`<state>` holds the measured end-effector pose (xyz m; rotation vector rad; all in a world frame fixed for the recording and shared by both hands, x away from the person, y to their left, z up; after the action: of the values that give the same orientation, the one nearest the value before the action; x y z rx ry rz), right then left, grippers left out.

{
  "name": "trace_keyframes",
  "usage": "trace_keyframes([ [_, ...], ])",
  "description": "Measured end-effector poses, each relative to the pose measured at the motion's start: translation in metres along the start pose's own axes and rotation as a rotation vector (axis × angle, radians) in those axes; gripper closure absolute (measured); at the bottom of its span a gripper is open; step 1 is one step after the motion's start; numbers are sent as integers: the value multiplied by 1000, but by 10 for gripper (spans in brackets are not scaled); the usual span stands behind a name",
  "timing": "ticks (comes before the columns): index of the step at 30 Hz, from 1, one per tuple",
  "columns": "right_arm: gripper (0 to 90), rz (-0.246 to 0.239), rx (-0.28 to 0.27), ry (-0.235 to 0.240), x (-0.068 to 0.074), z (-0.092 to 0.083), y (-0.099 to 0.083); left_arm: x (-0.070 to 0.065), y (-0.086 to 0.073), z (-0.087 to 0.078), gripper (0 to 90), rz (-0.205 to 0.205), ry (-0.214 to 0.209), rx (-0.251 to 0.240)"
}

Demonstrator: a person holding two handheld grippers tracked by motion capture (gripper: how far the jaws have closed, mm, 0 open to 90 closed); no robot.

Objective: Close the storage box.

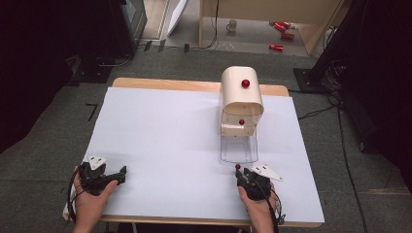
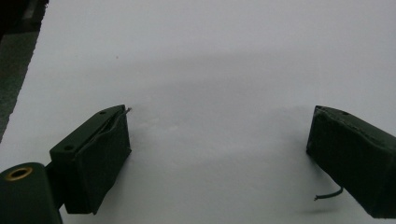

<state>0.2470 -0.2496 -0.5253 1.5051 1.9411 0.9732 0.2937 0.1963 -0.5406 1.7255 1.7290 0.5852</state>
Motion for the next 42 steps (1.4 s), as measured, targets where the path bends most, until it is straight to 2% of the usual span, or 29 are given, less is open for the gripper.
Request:
trace_keyframes([
  [3,705,8,-2,19,2,2,0,0,0,0,63,0,0,0],
  [4,746,5,-4,24,4,4,1,0,0,0,63,0,0,0],
  [8,774,-5,6,17,6,6,1,0,0,0,63,0,0,0],
  [11,829,10,10,10,4,7,0,0,0,0,63,0,0,0],
  [16,833,15,-12,12,3,3,6,0,0,0,63,0,0,0],
  [26,826,-16,-37,2,1,3,22,0,0,0,63,0,0,-1],
  [42,818,-13,-33,-9,-9,20,48,0,0,0,63,0,0,0],
])
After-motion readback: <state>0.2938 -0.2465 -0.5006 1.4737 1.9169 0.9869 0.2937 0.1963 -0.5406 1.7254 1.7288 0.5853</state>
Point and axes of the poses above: each handheld gripper's, and its own axes: z roughly forward along the jaws, y roughly out of its top, x roughly to its left, the point moved 6 cm from there along z, roughly forward along the jaws, and after that the axes turned 12 degrees about -z, right-handed, at the moved point
